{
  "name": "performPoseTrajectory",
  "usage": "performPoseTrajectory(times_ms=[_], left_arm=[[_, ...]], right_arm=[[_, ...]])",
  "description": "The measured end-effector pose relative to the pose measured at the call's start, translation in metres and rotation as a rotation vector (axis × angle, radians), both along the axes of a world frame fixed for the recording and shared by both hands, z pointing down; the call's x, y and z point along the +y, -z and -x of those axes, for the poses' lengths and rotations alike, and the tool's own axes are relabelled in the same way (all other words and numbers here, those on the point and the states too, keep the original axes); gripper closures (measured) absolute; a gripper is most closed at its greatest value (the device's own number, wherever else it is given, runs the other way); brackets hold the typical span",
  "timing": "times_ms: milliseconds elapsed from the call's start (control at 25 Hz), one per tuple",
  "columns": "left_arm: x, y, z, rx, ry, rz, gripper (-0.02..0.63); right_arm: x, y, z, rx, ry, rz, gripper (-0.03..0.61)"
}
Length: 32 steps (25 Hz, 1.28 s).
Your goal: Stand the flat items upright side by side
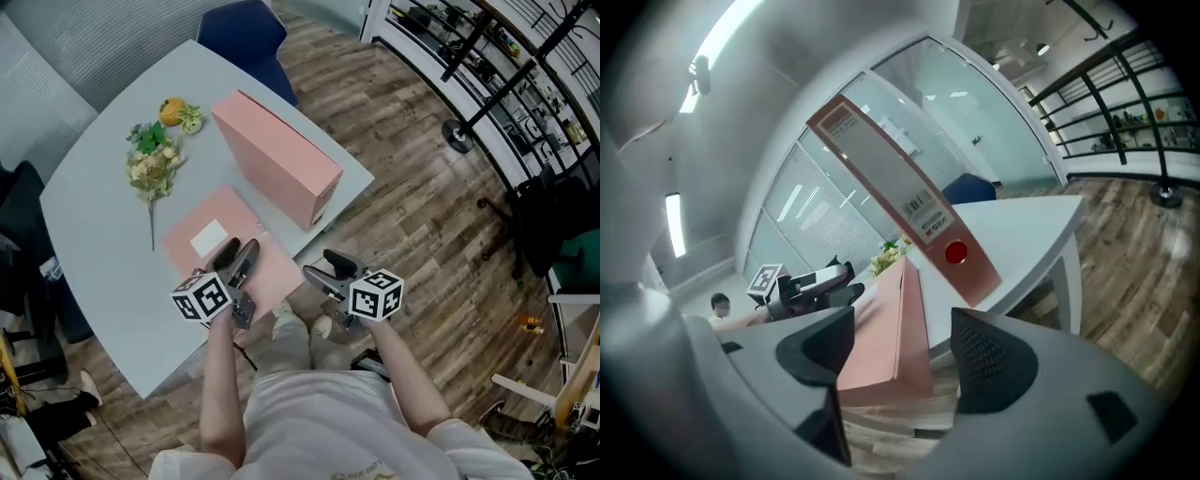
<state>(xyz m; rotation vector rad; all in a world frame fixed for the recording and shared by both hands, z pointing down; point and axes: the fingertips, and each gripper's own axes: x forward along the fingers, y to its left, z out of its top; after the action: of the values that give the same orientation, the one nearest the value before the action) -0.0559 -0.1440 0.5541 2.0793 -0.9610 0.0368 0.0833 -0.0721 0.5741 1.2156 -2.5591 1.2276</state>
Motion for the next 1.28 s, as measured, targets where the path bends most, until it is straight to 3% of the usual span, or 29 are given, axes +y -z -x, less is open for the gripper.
performPoseTrajectory(times_ms=[440,680,880,1120,1280], left_arm=[[0.041,-0.022,0.047,-0.444,-0.057,-0.021,0.35],[0.054,-0.032,0.057,-0.523,-0.077,-0.016,0.35],[0.07,-0.051,0.057,-0.693,-0.168,-0.026,0.347],[0.077,-0.057,0.055,-0.728,-0.178,-0.042,0.341],[0.078,-0.061,0.055,-0.751,-0.18,-0.048,0.341]], right_arm=[[0.01,-0.046,0.036,-0.151,0.016,0.178,0.244],[0.014,-0.056,0.045,-0.213,-0.018,0.221,0.233],[0.021,-0.065,0.048,-0.248,-0.048,0.257,0.23],[0.025,-0.072,0.047,-0.29,-0.077,0.286,0.222],[0.028,-0.075,0.052,-0.354,-0.044,0.33,0.224]])
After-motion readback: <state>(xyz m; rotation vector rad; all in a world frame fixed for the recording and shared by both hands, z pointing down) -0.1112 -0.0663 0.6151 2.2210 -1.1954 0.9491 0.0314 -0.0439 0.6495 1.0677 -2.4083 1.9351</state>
